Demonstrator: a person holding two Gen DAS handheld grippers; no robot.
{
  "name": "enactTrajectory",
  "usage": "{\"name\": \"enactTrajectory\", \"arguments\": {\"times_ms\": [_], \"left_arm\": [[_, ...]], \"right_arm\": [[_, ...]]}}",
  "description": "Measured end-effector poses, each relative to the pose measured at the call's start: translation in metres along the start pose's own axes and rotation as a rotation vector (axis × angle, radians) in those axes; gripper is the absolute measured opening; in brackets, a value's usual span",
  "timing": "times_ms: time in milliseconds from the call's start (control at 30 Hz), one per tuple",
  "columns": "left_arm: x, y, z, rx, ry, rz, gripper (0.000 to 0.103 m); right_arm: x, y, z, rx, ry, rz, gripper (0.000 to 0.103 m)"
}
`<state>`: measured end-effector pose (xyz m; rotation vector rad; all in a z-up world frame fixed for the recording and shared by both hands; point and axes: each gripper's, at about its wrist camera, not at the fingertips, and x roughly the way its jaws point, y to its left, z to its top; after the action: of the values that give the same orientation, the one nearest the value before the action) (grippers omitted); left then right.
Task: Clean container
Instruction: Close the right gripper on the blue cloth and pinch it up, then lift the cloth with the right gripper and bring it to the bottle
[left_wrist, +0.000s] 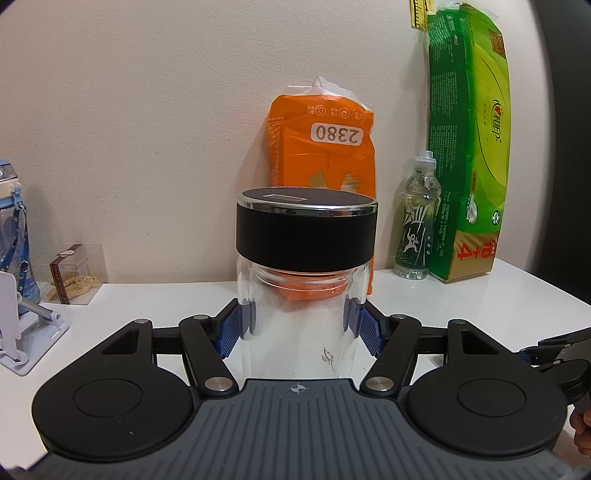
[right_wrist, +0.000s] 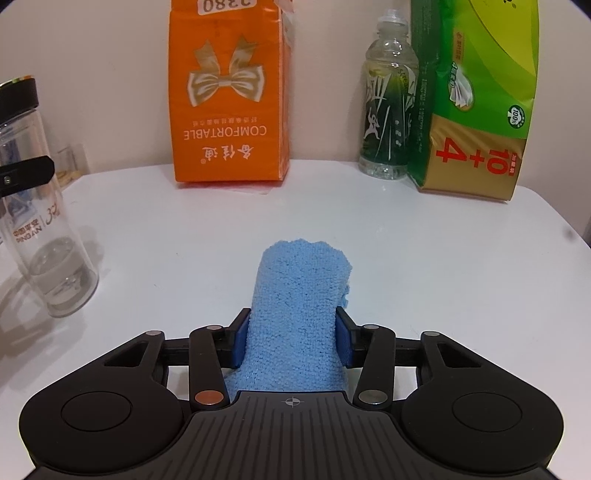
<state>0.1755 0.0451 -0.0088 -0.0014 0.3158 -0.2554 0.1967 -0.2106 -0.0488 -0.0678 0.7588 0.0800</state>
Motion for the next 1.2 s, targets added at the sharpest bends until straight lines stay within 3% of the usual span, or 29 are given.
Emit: {"name": "enactTrajectory", "arguments": {"times_ms": [300,733,1000,1200], "left_arm": [[0.001,0.003,0.001,0.001,0.001,-0.005,0.079],[0.000,0.004,0.001,0.000,0.001,-0.009,0.079],[0.000,0.009,0.002,0.009,0.005,-0.039,0.079],[0.000,0.011,0.002,0.015,0.006,-0.056,0.079]], "right_arm": [[-0.002,-0.006,0.000,0.029,-0.006,0.032,0.015],[-0.007,-0.018,0.001,0.099,-0.033,0.118,0.011],[-0.029,-0.031,0.022,0.169,-0.130,0.312,0.011],[-0.045,-0.027,0.055,0.146,-0.235,0.479,0.011]]}}
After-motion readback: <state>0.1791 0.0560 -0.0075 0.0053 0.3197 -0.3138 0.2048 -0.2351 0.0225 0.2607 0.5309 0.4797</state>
